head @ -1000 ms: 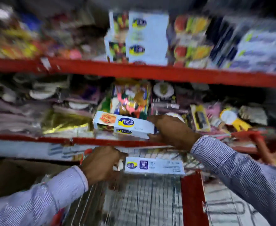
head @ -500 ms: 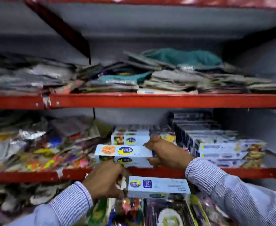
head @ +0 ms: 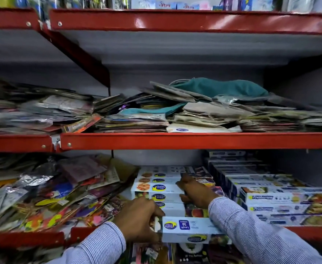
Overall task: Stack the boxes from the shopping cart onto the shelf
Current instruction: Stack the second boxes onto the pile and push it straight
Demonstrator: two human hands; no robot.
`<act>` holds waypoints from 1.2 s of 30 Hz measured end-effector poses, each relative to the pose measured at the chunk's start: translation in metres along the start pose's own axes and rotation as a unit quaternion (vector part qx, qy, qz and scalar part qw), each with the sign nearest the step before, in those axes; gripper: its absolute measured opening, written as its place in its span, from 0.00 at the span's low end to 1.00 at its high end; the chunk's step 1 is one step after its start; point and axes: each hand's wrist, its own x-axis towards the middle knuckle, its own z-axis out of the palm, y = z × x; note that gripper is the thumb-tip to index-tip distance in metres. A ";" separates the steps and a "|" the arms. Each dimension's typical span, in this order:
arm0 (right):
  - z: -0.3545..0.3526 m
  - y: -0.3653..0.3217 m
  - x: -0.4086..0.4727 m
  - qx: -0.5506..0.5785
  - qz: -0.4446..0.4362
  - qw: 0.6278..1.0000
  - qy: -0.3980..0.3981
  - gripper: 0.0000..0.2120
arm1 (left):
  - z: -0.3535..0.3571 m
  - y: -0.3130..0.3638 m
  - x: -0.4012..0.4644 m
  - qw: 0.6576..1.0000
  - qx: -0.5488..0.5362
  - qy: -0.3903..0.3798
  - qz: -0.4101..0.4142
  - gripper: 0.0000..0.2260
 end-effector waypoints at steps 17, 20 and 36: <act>-0.018 0.018 -0.009 0.072 0.020 0.995 0.066 0.14 | 0.000 -0.017 0.053 0.999 -0.031 0.045 0.001 0.24; -0.031 0.022 -0.024 0.128 0.040 0.986 0.100 0.16 | 0.002 -0.019 0.071 0.998 -0.036 0.057 0.002 0.26; 0.002 0.012 -0.067 0.037 0.053 0.994 0.090 0.24 | 0.054 -0.033 0.086 0.985 -0.027 0.170 0.001 0.21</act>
